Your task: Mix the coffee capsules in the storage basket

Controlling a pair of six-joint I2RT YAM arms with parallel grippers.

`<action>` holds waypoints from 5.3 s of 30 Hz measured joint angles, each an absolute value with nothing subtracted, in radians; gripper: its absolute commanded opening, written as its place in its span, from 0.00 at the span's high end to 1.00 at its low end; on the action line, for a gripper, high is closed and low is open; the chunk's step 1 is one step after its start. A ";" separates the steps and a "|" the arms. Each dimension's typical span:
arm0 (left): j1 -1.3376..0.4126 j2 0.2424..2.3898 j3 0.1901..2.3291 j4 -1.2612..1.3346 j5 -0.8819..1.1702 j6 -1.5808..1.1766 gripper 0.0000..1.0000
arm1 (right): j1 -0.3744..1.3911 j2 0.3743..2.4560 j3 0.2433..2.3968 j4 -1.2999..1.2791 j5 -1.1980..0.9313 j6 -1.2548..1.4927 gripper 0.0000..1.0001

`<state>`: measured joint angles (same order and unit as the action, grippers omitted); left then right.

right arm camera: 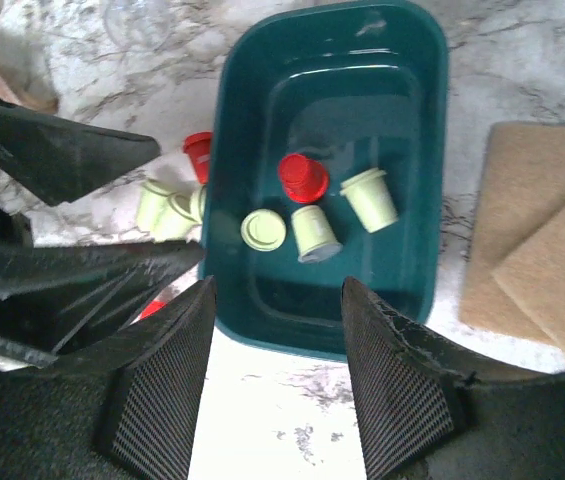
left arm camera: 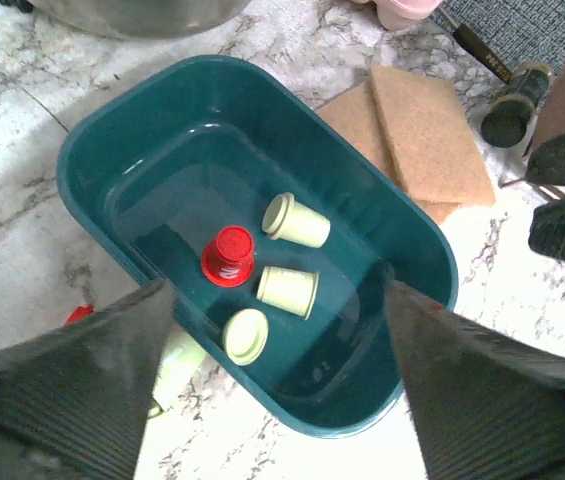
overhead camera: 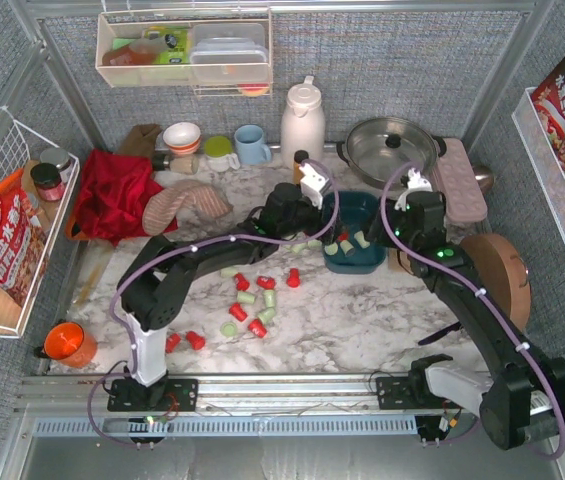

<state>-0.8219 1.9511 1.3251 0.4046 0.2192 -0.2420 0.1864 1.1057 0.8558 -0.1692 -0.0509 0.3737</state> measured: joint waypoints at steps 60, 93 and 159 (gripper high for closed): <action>-0.939 1.333 0.641 -0.556 -0.244 -1.029 0.50 | 0.176 1.178 0.844 -0.152 -0.080 0.385 0.42; -0.931 2.066 1.750 -0.117 -0.293 -0.548 0.37 | 0.156 1.088 0.823 -0.152 0.020 0.381 0.42; -1.066 1.800 1.102 -0.474 -0.476 -0.940 0.66 | 0.150 1.166 0.827 -0.145 -0.069 0.404 0.42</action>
